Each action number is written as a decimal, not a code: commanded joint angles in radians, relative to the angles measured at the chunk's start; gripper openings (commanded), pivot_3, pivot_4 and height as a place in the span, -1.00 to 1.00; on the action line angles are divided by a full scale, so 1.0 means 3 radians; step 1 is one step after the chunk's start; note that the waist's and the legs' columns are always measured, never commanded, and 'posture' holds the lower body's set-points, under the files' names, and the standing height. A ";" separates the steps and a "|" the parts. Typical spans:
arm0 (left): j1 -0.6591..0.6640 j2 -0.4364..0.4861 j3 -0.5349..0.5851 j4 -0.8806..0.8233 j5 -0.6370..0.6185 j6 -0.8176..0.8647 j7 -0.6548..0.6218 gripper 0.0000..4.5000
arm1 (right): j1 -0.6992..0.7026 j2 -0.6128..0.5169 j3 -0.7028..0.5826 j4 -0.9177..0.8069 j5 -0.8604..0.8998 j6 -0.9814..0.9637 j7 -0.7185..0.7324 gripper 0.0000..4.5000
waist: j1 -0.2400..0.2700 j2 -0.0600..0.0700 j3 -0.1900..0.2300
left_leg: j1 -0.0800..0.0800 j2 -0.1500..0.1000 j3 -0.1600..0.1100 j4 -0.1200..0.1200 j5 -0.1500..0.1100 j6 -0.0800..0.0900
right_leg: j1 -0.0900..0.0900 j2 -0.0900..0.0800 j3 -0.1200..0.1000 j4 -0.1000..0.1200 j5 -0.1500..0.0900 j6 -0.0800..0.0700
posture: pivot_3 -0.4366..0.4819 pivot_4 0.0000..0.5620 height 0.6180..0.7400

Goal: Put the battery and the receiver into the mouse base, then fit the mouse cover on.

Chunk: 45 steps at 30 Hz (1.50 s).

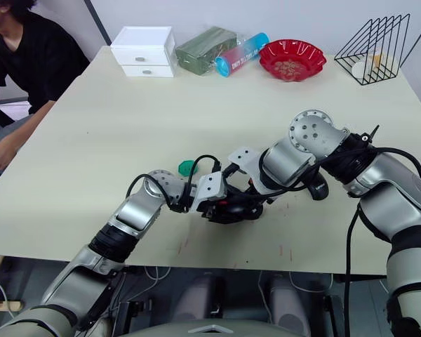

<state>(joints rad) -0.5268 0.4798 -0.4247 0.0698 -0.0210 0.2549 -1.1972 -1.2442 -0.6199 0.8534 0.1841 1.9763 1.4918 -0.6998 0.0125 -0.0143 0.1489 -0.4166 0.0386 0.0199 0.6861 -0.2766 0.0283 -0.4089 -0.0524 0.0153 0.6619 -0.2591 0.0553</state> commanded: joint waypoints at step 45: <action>0.0057 0.0047 -0.0121 0.0052 0.0094 0.0069 -0.0003 0.30 | 0.2219 -0.0971 -0.2159 -0.2462 -0.1622 -0.1430 0.2129 0.03 | 0.0002 0.0000 0.0003 | -0.0005 0.0000 -0.0003 -0.0004 0.0000 0.0001 | 0.0000 0.0001 -0.0002 -0.0008 0.0000 0.0001 | -0.05 -0.47 1.00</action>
<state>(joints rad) -0.5294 0.4840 -0.4264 0.0669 -0.0219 0.2563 -1.1987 -0.6012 -0.9164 0.2800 -0.4970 1.5821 1.1361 -0.1391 0.0131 -0.0143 0.1499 -0.4176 0.0383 0.0196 0.6850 -0.2767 0.0285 -0.4091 -0.0519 0.0155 0.6602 -0.2592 0.0557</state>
